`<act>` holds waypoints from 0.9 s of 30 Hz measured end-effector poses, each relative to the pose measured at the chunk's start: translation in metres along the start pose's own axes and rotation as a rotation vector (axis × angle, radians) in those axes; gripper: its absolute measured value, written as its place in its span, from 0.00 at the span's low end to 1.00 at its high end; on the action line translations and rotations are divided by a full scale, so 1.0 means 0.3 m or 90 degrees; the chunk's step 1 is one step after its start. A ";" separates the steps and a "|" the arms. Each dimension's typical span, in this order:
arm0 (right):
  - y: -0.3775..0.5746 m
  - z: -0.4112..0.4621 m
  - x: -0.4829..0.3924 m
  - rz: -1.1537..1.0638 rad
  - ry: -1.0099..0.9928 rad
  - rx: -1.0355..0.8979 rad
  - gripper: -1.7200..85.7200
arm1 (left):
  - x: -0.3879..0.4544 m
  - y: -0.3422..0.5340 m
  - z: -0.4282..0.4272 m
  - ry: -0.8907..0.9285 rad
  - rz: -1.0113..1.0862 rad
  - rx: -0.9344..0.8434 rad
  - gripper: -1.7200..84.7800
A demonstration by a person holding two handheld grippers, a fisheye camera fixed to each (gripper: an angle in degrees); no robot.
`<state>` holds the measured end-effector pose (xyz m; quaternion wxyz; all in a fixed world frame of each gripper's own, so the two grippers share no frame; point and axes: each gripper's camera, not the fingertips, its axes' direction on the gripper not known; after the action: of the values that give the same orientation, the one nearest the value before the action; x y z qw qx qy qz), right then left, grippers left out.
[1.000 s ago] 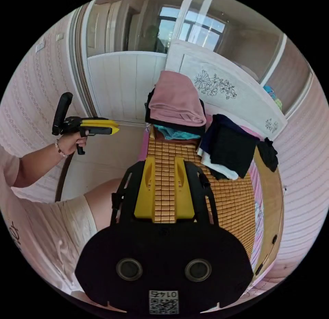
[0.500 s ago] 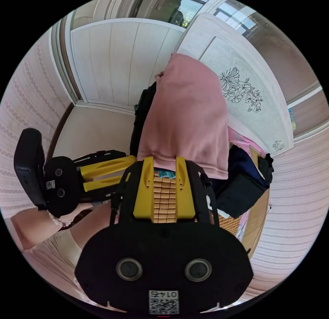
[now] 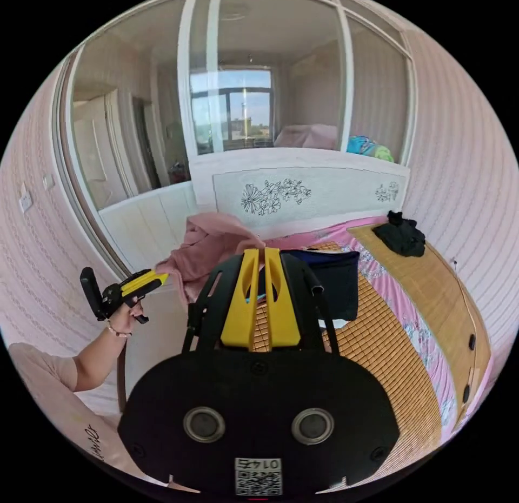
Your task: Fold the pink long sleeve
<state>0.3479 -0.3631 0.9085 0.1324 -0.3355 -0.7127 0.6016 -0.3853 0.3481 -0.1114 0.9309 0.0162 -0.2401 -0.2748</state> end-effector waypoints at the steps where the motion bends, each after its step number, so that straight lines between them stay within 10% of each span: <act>1: 0.042 -0.047 0.039 0.017 -0.007 0.015 0.03 | 0.019 -0.032 -0.058 0.016 0.026 0.036 0.01; 6: 0.677 -0.388 0.279 0.184 0.038 0.005 0.03 | 0.137 -0.007 -0.239 0.183 0.102 0.011 0.01; 12: 1.615 -0.404 0.359 0.557 0.130 -0.341 0.04 | 0.249 0.458 -0.069 0.298 -0.032 -0.371 0.01; 27: 1.864 -0.316 0.483 0.641 0.127 -0.356 0.11 | 0.147 0.451 0.055 0.330 -0.214 -0.526 0.10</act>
<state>0.4754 -0.1694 0.3709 -0.1969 -0.7101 -0.5813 0.3450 -0.2922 0.4418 -0.0555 0.8314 -0.2469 0.1333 -0.4797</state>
